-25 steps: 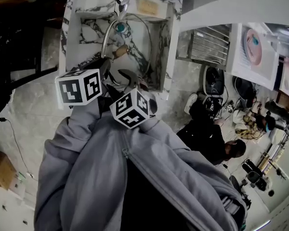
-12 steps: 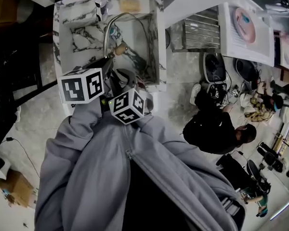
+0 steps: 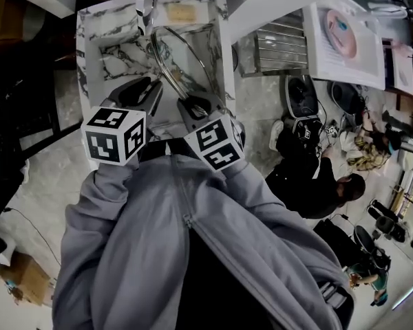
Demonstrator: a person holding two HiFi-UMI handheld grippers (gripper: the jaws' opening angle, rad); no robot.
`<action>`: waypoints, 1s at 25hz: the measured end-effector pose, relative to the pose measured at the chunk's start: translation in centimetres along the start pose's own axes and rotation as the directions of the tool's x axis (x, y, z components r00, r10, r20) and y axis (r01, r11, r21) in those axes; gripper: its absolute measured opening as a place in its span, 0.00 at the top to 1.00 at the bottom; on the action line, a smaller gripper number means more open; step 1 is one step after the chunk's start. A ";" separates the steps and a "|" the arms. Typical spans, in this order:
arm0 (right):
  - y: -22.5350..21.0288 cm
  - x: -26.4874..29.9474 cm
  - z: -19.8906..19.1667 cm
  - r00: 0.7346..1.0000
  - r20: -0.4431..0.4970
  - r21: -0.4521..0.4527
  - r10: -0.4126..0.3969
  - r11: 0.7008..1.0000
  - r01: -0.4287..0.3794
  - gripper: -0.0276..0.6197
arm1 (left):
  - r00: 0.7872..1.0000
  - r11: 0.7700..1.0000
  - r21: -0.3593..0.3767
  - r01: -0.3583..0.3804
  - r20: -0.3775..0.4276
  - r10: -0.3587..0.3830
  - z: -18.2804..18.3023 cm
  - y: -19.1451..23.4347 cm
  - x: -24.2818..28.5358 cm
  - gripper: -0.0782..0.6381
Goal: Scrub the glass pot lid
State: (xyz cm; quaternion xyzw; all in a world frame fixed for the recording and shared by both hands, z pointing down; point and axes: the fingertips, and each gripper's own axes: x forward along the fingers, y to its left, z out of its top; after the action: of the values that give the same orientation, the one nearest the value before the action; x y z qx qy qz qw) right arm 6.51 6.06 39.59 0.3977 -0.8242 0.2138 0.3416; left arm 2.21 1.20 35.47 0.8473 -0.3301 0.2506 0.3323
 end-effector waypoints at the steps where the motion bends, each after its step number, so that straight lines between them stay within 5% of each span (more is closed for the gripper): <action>1: -0.1 -0.1 0.5 1.000 0.001 0.009 0.029 1.000 -0.029 0.86 | 1.000 1.000 0.012 -0.006 0.008 0.006 -0.1 0.4 -0.5 0.73; 4: 0.5 -0.4 2.1 0.991 -0.007 0.012 0.131 0.991 -0.131 0.86 | 1.000 1.000 -0.004 -0.002 0.007 0.002 -1.2 1.9 -1.5 0.72; 8: 1.2 -0.7 4.2 0.970 0.020 0.076 0.241 0.967 -0.242 0.86 | 0.999 0.999 0.007 0.035 -0.033 -0.034 -4.2 3.4 -1.8 0.60; 14: 2.7 -0.5 5.8 0.930 0.098 0.213 0.355 0.905 -0.368 0.86 | 0.979 0.959 0.269 0.084 -0.202 -0.029 -9.8 5.2 1.9 0.46; 21: 4.1 0.0 6.4 0.917 0.119 0.224 0.381 0.889 -0.399 0.86 | 0.930 0.931 0.322 0.174 -0.365 -0.047 -12.6 5.7 5.2 0.45; 25: 3.1 -0.1 6.6 0.910 0.146 0.269 0.387 0.870 -0.413 0.86 | 0.949 0.920 0.368 0.135 -0.315 -0.013 -12.0 5.8 6.8 0.60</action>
State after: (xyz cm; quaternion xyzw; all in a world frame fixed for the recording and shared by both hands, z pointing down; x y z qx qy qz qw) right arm 1.49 3.80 34.80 0.2735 -0.8617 0.3825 0.1907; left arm -0.04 3.99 50.01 0.8587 -0.1860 0.4259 0.2161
